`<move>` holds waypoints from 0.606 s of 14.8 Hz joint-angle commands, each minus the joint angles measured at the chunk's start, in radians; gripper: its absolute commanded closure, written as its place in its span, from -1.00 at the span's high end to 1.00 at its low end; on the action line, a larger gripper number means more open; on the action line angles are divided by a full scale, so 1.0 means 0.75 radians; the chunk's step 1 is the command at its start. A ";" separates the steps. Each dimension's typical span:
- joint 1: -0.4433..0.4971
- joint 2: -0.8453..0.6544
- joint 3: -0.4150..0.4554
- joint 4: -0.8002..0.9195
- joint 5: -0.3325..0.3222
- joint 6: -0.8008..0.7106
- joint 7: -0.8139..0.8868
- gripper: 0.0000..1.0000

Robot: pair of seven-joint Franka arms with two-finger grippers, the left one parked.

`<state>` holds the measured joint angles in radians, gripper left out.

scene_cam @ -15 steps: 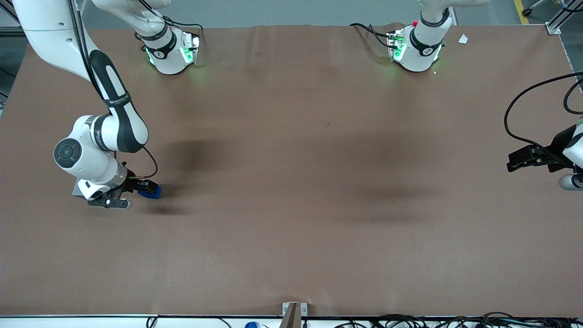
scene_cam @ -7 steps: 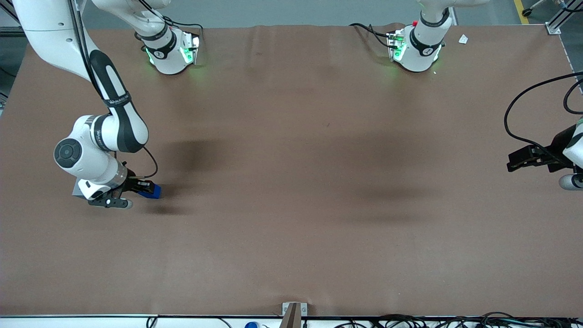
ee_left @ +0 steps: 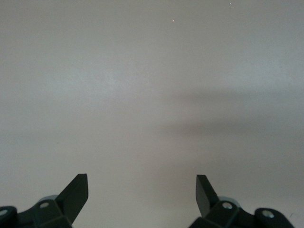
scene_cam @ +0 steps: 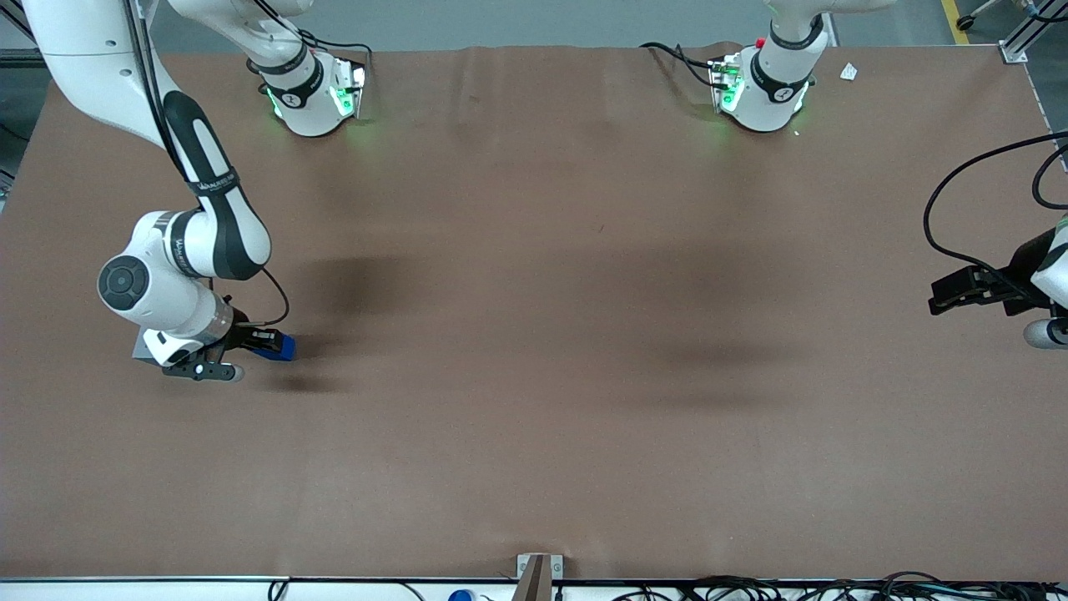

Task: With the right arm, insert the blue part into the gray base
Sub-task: 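Lift the blue cube and carry it over the gray base's opening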

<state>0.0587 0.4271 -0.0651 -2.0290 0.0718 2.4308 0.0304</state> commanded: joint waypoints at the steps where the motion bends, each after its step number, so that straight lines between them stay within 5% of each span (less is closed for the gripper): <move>1: -0.027 -0.095 -0.001 0.003 0.002 -0.071 -0.036 -0.40; 9: -0.197 -0.226 -0.001 0.093 0.002 -0.353 -0.212 -0.41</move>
<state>-0.0510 0.2857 -0.0781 -1.9462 0.0717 2.1866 -0.0783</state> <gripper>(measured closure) 0.493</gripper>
